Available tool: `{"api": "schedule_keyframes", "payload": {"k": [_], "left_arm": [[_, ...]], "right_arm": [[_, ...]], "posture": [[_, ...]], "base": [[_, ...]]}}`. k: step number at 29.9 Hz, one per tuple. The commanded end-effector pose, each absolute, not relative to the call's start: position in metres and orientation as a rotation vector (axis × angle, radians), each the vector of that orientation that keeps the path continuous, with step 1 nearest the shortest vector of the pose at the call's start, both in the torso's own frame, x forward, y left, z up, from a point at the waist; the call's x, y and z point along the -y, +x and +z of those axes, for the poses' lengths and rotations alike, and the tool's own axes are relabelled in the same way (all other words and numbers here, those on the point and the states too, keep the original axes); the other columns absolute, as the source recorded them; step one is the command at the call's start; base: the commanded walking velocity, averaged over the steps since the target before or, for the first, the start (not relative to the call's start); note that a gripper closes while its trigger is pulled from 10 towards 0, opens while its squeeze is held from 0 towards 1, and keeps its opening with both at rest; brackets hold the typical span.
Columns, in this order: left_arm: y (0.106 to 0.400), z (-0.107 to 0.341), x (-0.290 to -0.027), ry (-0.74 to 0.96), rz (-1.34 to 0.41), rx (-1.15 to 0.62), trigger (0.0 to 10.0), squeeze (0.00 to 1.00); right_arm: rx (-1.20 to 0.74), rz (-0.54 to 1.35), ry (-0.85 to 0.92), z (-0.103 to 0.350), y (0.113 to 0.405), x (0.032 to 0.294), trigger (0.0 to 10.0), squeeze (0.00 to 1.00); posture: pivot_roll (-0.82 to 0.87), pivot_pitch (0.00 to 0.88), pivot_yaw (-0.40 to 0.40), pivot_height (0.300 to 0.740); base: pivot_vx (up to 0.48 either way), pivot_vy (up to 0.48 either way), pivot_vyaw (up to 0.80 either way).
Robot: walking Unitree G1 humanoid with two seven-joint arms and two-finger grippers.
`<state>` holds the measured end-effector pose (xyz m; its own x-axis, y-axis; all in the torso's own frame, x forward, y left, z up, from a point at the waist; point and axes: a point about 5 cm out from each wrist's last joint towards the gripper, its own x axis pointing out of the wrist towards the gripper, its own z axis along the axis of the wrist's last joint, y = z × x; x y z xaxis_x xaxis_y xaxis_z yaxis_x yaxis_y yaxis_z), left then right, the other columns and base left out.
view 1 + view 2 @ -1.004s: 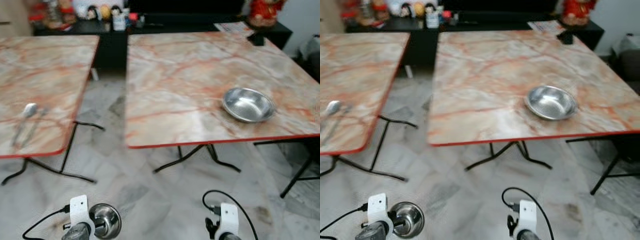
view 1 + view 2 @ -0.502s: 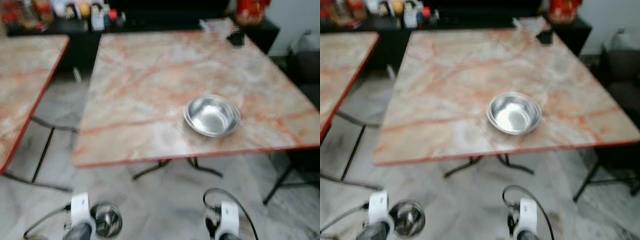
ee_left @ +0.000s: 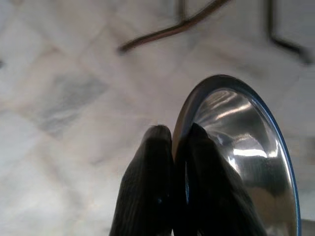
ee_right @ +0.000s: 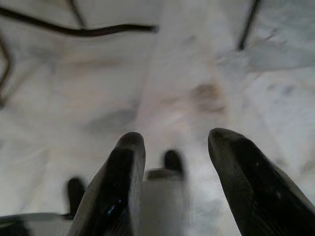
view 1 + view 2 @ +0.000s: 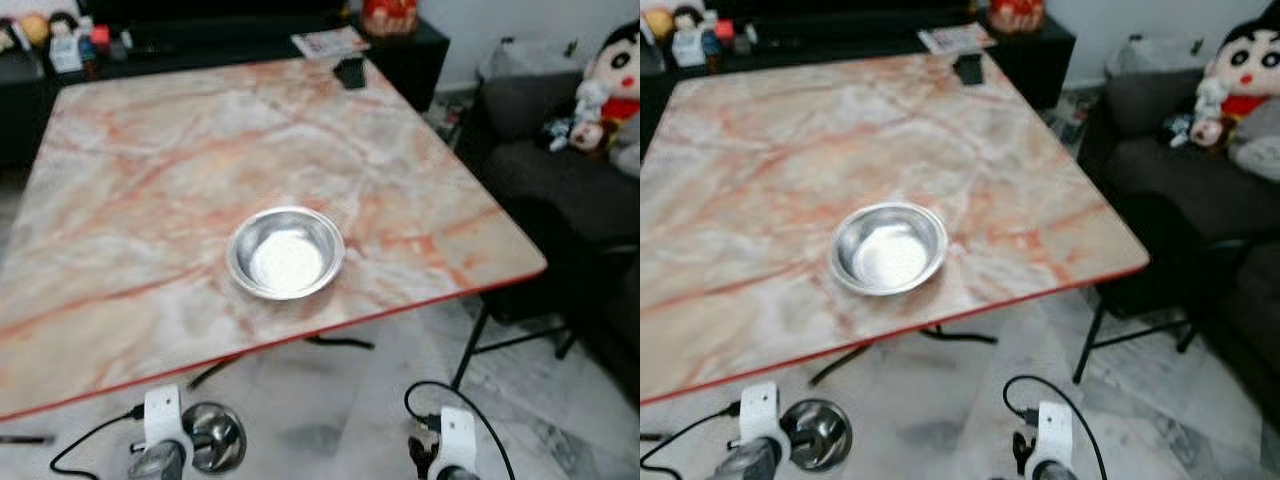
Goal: Setting the table
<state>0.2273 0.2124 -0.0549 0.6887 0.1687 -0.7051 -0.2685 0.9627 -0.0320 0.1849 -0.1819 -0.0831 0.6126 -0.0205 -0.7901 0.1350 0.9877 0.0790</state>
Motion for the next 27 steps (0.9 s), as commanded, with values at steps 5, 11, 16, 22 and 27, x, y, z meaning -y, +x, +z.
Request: {"api": "schedule_keyframes", "payload": {"k": [5,11,16,22,27], "left_arm": [[0.2192,-0.0603,-0.2122,-0.113,0.24,-0.811,10.0,0.0],[0.2191,-0.0606,-0.211,-0.118,0.245,-0.81,10.0,0.0],[0.2188,-0.061,-0.21,-0.12,0.245,-0.811,10.0,0.0],[0.2176,-0.0617,-0.2099,-0.116,0.252,-0.815,10.0,0.0],[0.213,-0.063,-0.2158,-0.111,0.281,-0.815,10.0,0.0]], "right_arm": [[-0.886,-0.068,0.118,-0.0806,0.1891,0.1814,10.0,0.0],[-0.885,-0.066,0.132,-0.0805,0.1893,0.1808,10.0,0.0],[-0.887,-0.067,0.138,-0.0808,0.1887,0.1812,10.0,0.0],[-0.894,-0.065,0.133,-0.0814,0.1875,0.1825,10.0,0.0],[-0.897,-0.063,0.133,-0.0815,0.1873,0.1824,10.0,0.0]], "posture": [[0.0,0.126,-0.042,0.74],[0.0,0.126,-0.046,0.74],[0.0,0.126,-0.048,0.74],[0.0,0.128,-0.053,0.74],[0.0,0.129,-0.056,0.74]], "base": [[0.28,-0.386,0.0],[0.28,-0.386,0.8],[0.281,-0.359,0.0],[0.0,-0.04,0.0],[0.0,0.0,0.0]]}}
